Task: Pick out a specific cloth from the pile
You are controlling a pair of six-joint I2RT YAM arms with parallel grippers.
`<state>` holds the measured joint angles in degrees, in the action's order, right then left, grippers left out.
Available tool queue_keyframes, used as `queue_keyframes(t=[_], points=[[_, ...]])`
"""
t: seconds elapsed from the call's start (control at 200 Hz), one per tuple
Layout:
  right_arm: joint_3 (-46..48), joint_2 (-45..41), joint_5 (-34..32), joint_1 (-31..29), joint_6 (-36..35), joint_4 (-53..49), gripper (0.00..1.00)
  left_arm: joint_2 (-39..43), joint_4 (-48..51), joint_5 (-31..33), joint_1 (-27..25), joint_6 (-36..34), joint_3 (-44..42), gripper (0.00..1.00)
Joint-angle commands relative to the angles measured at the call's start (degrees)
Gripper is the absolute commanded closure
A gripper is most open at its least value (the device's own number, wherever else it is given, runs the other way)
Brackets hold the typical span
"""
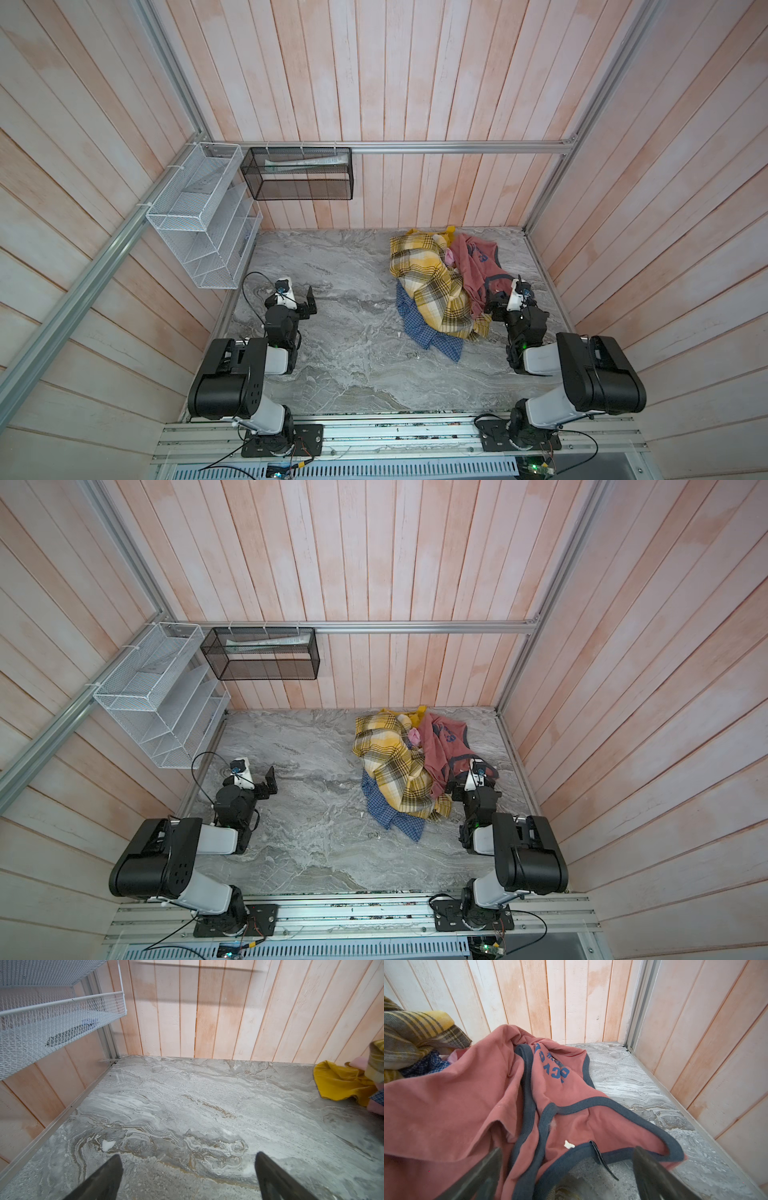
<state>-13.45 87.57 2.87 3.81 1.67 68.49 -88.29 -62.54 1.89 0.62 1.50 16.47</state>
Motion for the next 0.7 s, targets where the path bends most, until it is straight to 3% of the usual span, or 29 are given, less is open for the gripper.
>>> queue_keyframes(t=[0.0,0.695], points=[[-1.0,-0.7,0.5,0.3,0.1,-0.8,0.02,0.1,-0.1,-0.7,0.2,-0.4,0.5,0.0],[-0.9,-0.8,0.5,0.3,0.2,-0.7,0.03,0.2,-0.1,-0.7,0.2,-0.4,0.3,0.0]])
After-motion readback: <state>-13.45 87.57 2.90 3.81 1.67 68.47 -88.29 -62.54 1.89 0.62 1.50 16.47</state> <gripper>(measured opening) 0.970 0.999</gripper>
